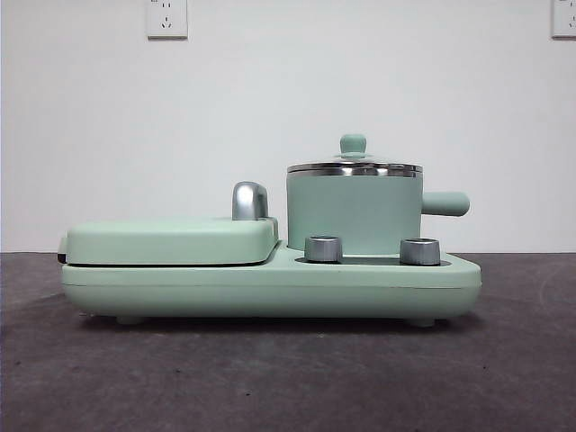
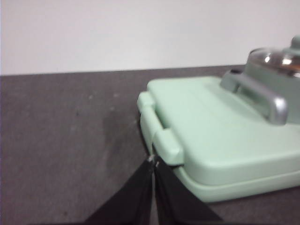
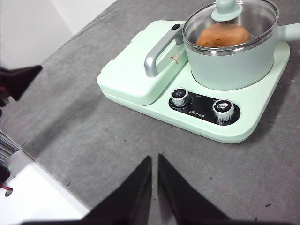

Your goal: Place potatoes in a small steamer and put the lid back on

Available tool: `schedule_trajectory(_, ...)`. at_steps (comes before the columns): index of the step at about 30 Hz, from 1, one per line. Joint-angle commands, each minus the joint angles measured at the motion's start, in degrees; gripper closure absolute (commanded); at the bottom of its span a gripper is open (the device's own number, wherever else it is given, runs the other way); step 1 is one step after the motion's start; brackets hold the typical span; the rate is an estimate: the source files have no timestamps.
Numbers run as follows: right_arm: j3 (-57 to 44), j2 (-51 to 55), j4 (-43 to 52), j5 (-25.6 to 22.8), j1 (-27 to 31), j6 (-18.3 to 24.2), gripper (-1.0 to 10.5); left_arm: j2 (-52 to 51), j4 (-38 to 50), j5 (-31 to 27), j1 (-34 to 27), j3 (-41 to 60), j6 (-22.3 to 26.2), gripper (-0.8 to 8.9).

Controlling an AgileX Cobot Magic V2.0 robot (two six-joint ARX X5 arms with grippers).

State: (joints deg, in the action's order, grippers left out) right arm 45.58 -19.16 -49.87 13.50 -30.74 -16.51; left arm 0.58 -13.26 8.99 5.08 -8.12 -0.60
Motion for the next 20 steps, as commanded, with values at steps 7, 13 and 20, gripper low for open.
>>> schedule_trajectory(7,0.59,-0.17,0.57,0.0,-0.37,0.46,9.3,-0.39,3.45,-5.66,-1.11,7.41,-4.48,8.07)
schedule_trajectory(13,0.61,-0.17,0.59,0.0,-0.37,0.46,9.3,-0.39,2.58,-5.66,-1.16,7.32,-4.46,8.07)
schedule_trajectory(20,0.61,-0.17,0.59,0.0,-0.37,0.46,9.3,-0.39,2.56,-5.66,-1.16,7.32,-4.46,8.07)
